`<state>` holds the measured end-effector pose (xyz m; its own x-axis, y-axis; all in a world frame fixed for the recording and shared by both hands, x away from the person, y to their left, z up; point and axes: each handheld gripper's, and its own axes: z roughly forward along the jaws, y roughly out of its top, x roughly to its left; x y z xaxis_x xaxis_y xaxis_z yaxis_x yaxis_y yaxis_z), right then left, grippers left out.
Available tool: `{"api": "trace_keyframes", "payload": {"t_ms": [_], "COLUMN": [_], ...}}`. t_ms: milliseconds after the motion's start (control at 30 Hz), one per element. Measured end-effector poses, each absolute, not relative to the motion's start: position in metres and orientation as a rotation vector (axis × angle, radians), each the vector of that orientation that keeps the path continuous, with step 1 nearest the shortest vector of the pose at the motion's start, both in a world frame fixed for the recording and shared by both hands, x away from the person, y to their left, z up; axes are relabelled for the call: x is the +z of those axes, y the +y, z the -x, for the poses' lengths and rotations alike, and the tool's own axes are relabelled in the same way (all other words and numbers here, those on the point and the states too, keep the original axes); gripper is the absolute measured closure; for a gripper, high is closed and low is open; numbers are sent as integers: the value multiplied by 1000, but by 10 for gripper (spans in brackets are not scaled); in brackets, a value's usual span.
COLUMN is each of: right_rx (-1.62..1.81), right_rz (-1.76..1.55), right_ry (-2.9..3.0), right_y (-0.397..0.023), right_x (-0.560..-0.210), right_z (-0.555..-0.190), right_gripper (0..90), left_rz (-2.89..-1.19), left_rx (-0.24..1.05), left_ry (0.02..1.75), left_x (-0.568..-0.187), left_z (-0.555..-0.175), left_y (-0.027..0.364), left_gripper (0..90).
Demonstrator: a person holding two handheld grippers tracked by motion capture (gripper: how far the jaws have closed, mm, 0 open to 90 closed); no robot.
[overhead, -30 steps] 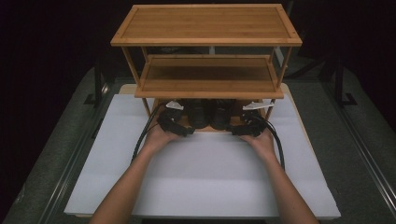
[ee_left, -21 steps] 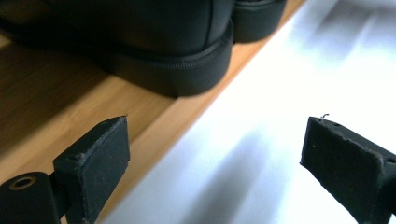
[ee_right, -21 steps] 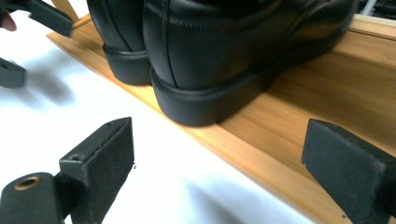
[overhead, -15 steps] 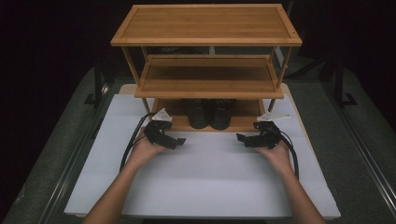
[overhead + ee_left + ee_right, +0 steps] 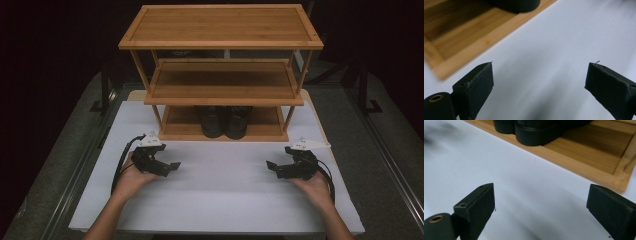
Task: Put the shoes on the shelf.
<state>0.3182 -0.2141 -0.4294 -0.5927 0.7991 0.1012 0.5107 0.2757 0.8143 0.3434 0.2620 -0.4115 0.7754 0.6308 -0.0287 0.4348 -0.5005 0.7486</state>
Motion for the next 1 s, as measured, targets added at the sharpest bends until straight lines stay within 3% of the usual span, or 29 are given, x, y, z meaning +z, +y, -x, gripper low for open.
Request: {"api": "trace_keyframes", "payload": {"t_ms": [633, 1000], "right_rx": [982, 919], "right_rz": [-1310, -1350], "right_ry": [2212, 2215], "right_y": [-269, -279], "right_x": [-452, -458], "right_z": [-245, -239], "right_gripper": [78, 70], "left_rz": [-2233, -2206], "left_rx": [417, 413], "left_ry": [920, 950], "left_x": [-442, -450], "left_z": [-261, -257], "left_y": [331, 339], "left_gripper": [75, 65]}}
